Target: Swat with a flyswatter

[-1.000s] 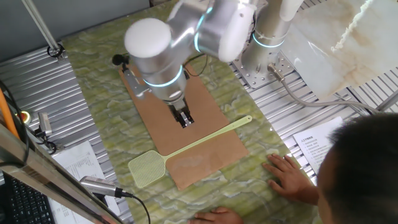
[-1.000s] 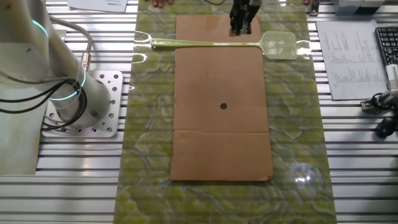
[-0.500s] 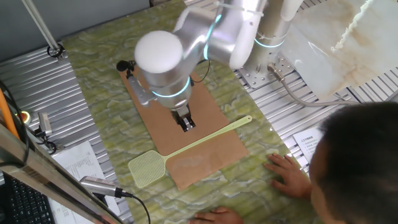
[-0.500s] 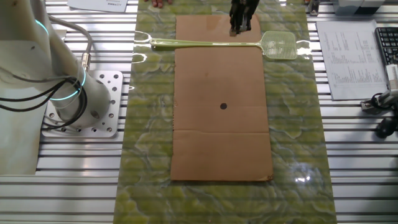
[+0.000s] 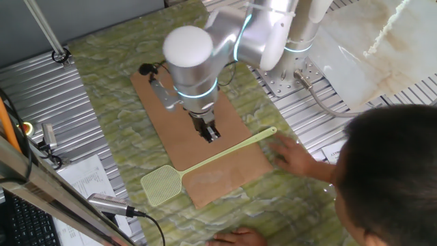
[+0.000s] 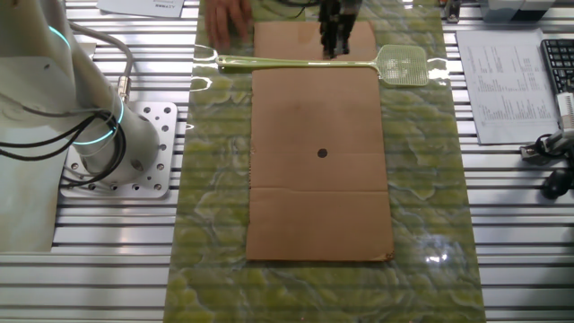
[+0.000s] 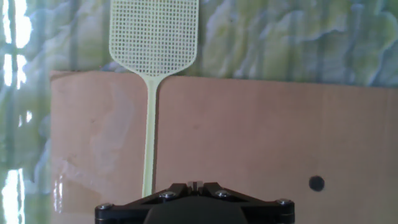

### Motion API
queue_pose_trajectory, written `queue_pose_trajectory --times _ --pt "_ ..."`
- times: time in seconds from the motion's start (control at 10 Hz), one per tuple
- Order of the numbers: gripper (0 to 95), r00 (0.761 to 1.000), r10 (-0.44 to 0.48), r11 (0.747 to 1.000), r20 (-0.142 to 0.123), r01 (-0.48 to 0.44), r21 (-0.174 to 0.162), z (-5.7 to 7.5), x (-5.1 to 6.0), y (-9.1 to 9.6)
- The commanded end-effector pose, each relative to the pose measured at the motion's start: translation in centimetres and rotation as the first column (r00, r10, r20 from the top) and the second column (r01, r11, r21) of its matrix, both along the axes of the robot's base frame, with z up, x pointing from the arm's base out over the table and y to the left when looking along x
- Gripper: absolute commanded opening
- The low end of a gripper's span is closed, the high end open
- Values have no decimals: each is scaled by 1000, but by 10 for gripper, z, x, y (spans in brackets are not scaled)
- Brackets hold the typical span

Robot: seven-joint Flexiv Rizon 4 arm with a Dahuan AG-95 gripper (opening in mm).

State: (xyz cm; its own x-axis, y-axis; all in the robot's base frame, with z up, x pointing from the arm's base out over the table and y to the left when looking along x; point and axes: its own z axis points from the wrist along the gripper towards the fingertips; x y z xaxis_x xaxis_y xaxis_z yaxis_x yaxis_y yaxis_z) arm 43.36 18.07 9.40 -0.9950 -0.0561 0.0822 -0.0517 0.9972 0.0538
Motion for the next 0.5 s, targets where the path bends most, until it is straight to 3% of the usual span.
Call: queue_pose_trajectory --times 0.1,0.5 --pt "190 999 -35 999 -4 35 -20 -8 -10 17" --pt "190 997 -77 997 -7 77 -24 -18 -17 39"
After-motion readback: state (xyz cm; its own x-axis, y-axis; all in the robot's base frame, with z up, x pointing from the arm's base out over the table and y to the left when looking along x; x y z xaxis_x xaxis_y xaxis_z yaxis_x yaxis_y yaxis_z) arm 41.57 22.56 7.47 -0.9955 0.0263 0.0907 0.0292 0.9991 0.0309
